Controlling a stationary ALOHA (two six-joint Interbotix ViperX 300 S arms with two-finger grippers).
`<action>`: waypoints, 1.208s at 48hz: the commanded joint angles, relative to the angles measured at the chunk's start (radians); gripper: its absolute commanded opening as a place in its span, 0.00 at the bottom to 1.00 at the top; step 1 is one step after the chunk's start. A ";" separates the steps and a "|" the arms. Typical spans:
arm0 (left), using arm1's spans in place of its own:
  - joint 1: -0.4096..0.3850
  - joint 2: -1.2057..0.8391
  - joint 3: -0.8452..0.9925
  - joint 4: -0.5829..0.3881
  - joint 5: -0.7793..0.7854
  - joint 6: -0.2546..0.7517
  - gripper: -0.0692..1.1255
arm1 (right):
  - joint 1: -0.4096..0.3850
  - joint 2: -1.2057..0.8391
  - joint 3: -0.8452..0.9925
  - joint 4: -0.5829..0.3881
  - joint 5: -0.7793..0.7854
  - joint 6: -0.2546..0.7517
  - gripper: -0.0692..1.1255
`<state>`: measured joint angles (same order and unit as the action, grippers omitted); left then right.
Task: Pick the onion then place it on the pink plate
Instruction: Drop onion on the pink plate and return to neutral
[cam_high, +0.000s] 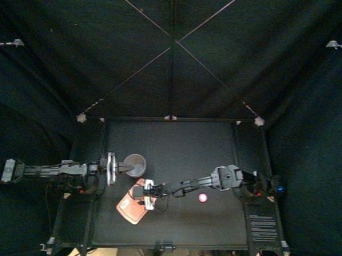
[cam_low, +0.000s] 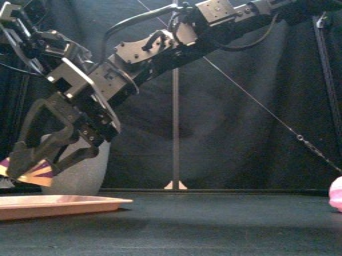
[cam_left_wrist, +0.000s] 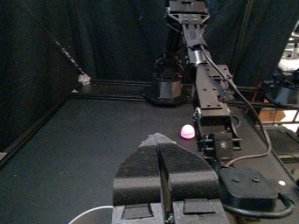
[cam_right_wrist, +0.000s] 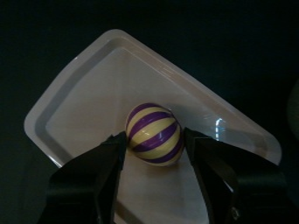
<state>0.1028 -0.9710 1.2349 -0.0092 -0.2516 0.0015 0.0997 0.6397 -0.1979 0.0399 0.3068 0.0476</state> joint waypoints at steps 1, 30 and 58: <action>0.005 0.003 -0.012 0.000 -0.003 0.002 0.11 | -0.002 -0.017 -0.058 0.003 0.011 0.003 0.77; 0.006 0.003 -0.003 0.000 -0.003 0.000 0.11 | 0.008 -0.049 -0.031 -0.006 0.026 -0.002 0.87; 0.012 0.003 0.003 0.002 0.032 0.002 0.11 | 0.011 -0.420 0.420 -0.060 -0.299 -0.003 0.87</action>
<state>0.1120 -0.9710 1.2517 -0.0092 -0.2209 0.0015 0.1135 0.3160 0.1795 -0.0123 0.0644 0.0414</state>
